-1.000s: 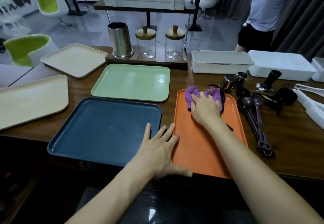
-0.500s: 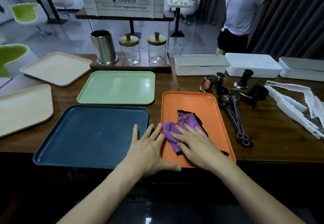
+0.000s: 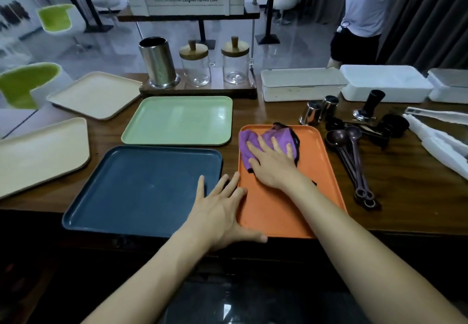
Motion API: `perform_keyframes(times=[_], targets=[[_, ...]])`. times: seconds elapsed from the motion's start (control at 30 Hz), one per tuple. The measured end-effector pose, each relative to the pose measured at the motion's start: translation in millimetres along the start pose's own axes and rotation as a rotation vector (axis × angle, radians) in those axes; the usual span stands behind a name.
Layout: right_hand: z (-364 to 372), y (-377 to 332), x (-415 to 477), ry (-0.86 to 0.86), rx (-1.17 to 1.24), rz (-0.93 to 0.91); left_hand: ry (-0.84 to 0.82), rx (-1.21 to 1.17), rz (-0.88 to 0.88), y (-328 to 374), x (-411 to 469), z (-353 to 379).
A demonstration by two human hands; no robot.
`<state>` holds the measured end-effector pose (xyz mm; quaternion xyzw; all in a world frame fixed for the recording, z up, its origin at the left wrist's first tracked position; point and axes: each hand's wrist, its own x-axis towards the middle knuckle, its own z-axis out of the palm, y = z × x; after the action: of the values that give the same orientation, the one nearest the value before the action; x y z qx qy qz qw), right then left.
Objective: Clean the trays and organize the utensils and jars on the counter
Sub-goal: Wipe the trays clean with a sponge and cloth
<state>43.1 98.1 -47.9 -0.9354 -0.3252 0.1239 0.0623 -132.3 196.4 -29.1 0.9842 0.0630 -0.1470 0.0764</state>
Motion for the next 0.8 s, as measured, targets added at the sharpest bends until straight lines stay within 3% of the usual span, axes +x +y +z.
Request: perform_keyframes(times=[0.23, 0.43, 0.57, 0.8], targets=[[7, 24, -116, -0.126, 0.034, -0.173, 0.075, 0.009, 0.03, -3, 0, 8], [-3, 60, -72, -0.045, 0.026, 0.038, 0.024, 0.021, 0.029, -2, -4, 0], [-9, 49, -30, -0.005, 0.04, 0.121, 0.027, -0.027, 0.011, -1, -3, 0], [7, -6, -80, -0.105, 0.078, -0.063, 0.184, -0.111, 0.012, -1, -3, 13]])
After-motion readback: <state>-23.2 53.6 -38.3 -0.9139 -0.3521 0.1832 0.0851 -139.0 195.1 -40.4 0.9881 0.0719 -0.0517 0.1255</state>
